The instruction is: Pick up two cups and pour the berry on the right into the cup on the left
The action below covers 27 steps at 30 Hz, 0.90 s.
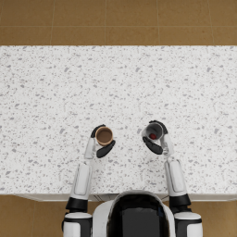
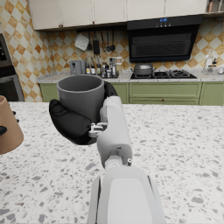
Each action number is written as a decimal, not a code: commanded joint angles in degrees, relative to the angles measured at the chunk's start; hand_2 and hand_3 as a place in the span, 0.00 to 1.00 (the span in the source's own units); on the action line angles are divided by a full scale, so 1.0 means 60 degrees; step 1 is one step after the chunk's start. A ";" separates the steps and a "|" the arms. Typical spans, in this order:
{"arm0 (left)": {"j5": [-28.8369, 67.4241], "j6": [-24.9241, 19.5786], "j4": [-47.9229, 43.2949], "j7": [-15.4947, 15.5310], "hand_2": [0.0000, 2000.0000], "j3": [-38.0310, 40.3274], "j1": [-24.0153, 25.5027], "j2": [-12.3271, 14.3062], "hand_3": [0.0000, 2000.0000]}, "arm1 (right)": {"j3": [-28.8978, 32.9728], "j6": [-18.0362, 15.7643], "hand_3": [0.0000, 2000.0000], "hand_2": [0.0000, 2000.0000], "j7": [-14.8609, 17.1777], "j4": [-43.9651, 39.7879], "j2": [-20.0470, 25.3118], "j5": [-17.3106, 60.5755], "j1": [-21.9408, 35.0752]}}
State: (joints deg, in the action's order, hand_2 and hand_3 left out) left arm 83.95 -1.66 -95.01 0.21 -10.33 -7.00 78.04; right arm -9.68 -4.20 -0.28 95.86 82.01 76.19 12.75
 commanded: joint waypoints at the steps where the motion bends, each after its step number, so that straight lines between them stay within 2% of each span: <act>1: 0.0297 0.0000 -0.0427 -0.0001 1.00 -0.0428 0.0003 0.0016 0.64 | -0.0139 -0.0008 0.64 1.00 0.0000 -0.0486 0.0407 0.0000 0.1107; 6: 0.1814 -0.0011 -0.0461 -0.0004 1.00 -0.0744 -0.0058 0.0139 0.64 | -0.0416 -0.0067 0.64 1.00 0.0003 -0.0574 0.0814 0.1197 0.1990; 9: 0.2302 -0.0026 -0.0471 -0.0010 1.00 -0.0838 -0.0096 0.0209 0.64 | -0.0947 -0.0084 0.64 1.00 -0.0001 -0.0689 0.0937 0.2100 0.2142; 19: 0.2574 -0.0048 -0.0473 -0.0013 1.00 -0.0895 -0.0121 0.0369 0.64 | -0.1285 -0.0131 0.64 1.00 -0.0003 0.0197 0.1119 0.5133 0.2220; 27: 0.2582 -0.0081 -0.0416 -0.0012 1.00 -0.0793 -0.0172 0.0496 0.64 | -0.1493 -0.0144 0.64 1.00 -0.0015 0.0361 0.1156 0.7575 0.2125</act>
State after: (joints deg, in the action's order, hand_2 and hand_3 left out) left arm 99.44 -2.15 -97.14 0.14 -15.16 -7.28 80.72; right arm -18.06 -5.08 -0.37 97.09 88.70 123.47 24.94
